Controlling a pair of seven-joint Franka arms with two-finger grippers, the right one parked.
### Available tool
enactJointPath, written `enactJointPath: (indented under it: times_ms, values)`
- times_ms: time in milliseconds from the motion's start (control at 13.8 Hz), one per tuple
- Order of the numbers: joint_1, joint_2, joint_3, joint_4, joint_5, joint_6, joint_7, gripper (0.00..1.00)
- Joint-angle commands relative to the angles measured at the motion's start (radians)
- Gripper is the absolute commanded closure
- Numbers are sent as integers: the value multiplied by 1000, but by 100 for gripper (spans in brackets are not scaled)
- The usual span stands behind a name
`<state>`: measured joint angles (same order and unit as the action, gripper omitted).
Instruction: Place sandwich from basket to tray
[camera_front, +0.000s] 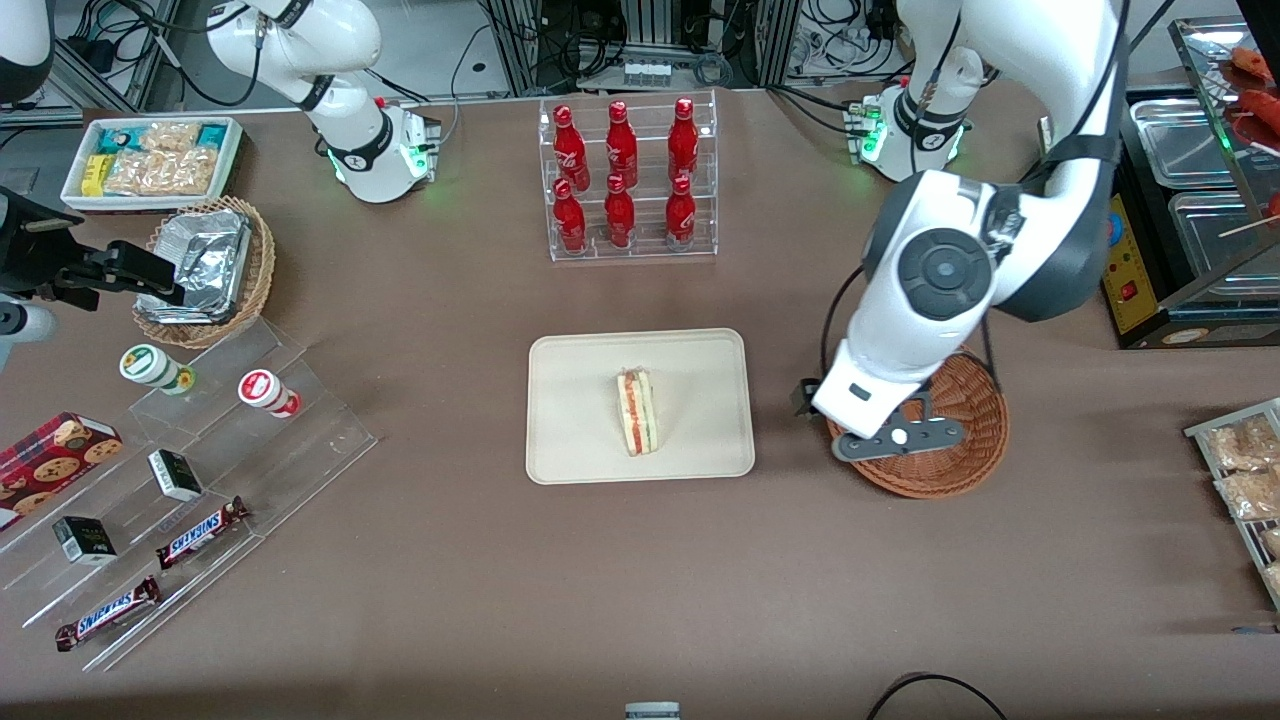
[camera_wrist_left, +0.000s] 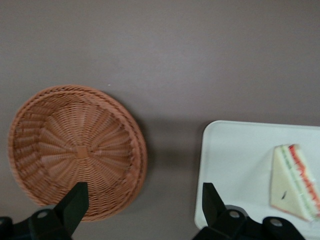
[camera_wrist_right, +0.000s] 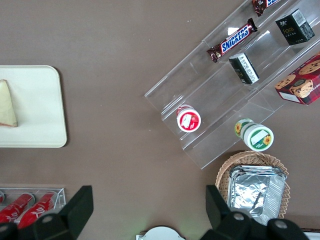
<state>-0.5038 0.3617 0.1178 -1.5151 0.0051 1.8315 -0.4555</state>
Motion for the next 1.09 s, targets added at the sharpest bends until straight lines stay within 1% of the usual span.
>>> enactJointPath:
  times_ms: [0, 145, 290, 363, 435, 508, 581, 653, 798, 871, 944, 1016]
  values:
    - [-4, -64, 61, -34, -26, -76, 135, 0]
    - [-4, -99, 120, -34, -27, -135, 203, 0]
    - [-1, -151, 180, -33, -28, -198, 341, 0]
    - [40, -176, 178, -34, -37, -216, 383, 0]
    - [133, -194, 122, -30, -54, -251, 420, 0]
    - [180, -213, 67, -25, -54, -274, 435, 0]
    - [256, -234, 18, -27, -54, -290, 437, 0]
    - [322, -257, -63, -27, -50, -307, 439, 0]
    - [514, -291, -241, -27, -45, -357, 443, 0]
    - [572, -297, -301, -27, -40, -373, 442, 0]
    - [602, -303, -331, -27, -37, -394, 442, 0]
    - [607, -317, -329, -27, -37, -409, 442, 0]
